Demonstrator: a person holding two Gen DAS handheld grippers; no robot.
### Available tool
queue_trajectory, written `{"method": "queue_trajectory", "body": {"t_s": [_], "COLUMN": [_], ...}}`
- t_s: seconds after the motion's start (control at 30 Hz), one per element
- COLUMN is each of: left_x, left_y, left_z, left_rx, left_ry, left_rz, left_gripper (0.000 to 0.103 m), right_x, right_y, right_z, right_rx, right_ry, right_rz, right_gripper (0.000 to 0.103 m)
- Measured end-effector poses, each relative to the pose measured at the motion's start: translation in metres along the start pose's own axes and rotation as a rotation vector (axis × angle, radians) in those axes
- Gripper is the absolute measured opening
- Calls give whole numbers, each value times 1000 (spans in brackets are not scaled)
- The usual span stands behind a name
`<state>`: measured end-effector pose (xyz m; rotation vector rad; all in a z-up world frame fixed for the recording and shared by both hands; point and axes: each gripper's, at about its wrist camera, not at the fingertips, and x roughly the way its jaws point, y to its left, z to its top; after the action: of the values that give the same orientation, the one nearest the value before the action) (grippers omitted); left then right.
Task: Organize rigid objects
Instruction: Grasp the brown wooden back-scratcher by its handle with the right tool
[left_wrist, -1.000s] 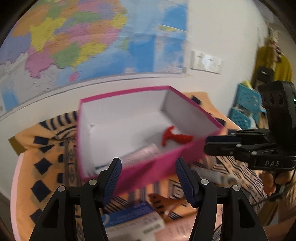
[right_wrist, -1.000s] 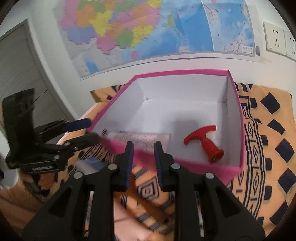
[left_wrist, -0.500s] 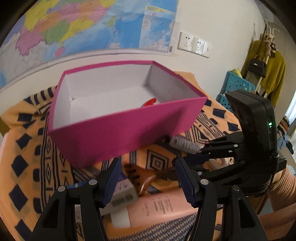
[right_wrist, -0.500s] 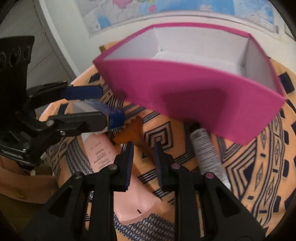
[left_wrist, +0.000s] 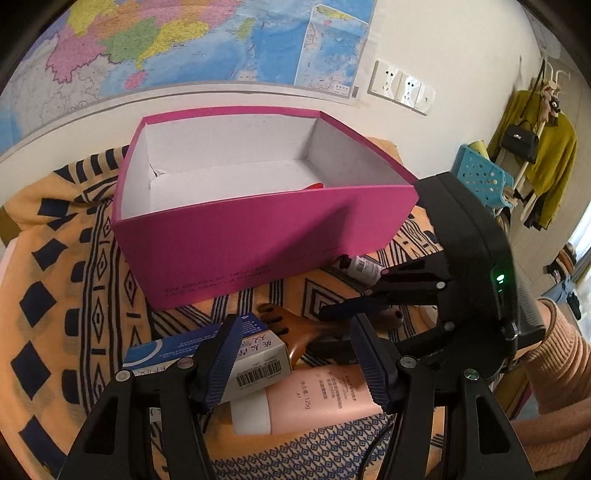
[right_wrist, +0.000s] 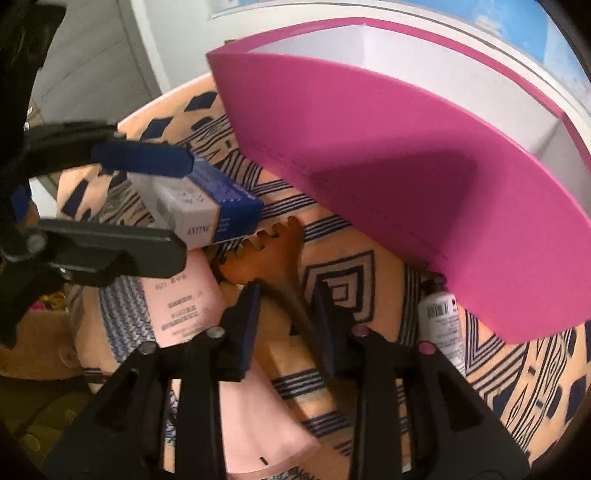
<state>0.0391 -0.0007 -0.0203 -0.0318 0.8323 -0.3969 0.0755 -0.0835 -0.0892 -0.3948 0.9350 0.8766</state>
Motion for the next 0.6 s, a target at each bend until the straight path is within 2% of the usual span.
{"method": "queue_trajectory", "body": {"t_s": [0.1,0.2,0.27,0.6], "left_x": [0,0,0,14], "left_y": [0,-1,-1,-19], "left_z": [-1,-1,-1,-7], "left_rx": [-4,-6,-6,38], "left_ry": [3,5,5,41], "left_rz": [-2,-7,-13,-91], "left_gripper": [62,62,62,62], "right_x": [1,-3,-6,-41], "right_y": [2,7,5,-15], "right_z": [-4,-8,-10,-25], "right_rx": [-15,-37,-38,119], "right_ry": [-2,-5,-10,-128], "right_rz": [-11,-26,-42,23], "right_gripper": [32,19,17,17]}}
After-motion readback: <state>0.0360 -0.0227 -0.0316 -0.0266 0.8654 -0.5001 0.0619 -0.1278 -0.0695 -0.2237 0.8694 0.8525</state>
